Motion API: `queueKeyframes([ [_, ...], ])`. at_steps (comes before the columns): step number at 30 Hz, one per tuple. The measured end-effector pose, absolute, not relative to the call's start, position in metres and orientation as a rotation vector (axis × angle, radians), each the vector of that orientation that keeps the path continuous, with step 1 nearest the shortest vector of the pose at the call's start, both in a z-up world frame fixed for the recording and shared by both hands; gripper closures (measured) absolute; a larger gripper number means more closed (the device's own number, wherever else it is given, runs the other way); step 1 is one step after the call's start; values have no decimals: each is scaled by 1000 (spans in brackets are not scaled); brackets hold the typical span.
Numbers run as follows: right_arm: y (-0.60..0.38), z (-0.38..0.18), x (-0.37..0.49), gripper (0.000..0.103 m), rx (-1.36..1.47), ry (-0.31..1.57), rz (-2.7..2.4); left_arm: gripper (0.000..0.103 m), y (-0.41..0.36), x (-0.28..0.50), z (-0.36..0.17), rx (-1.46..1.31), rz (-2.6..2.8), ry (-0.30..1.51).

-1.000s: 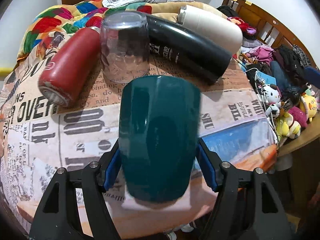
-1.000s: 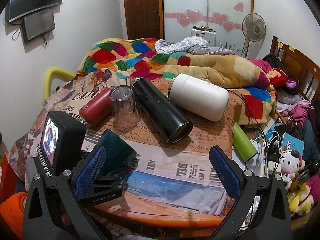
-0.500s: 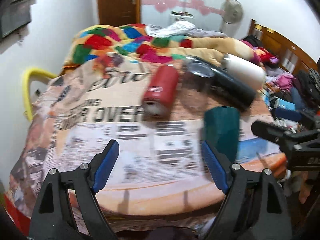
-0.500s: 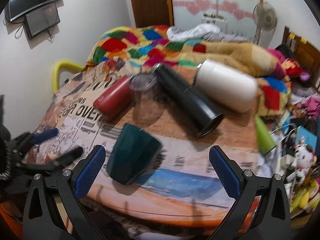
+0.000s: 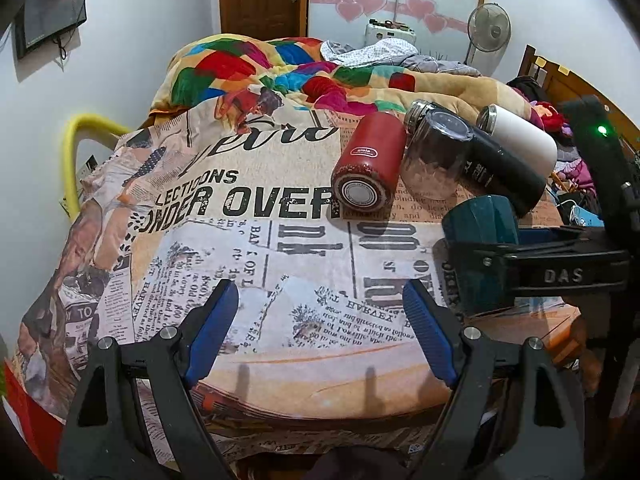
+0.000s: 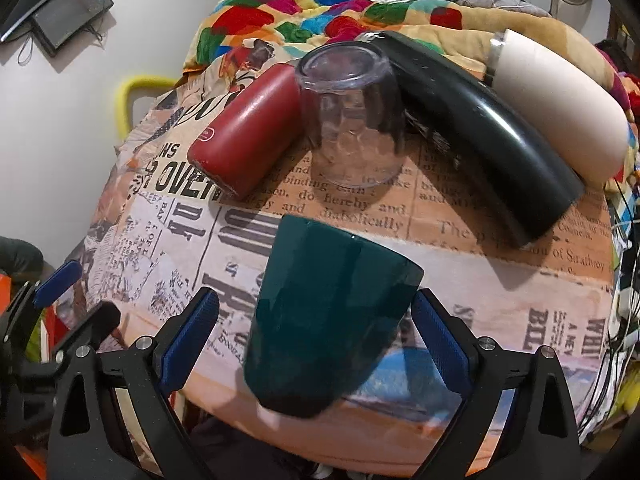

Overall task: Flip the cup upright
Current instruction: 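Grasp the mug with the right tool while the left tool releases it, then rotate the mug upright with the right tool and lower it onto the sheet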

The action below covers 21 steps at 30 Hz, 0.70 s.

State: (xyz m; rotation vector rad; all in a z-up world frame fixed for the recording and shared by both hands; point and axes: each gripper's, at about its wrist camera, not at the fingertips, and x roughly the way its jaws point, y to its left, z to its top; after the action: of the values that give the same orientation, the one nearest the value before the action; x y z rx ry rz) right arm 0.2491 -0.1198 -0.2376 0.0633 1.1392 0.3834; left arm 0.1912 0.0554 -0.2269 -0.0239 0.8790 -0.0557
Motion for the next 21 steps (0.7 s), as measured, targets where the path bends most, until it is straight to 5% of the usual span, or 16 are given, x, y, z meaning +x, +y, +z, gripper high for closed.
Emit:
queueKeyframes([
  [6, -104, -247, 261, 30, -7, 1182, 417, 19, 52, 192, -228, -25, -62, 886],
  [21, -114, -210, 243, 31, -55, 1073, 460, 19, 43, 189, -210, -7, -64, 850],
])
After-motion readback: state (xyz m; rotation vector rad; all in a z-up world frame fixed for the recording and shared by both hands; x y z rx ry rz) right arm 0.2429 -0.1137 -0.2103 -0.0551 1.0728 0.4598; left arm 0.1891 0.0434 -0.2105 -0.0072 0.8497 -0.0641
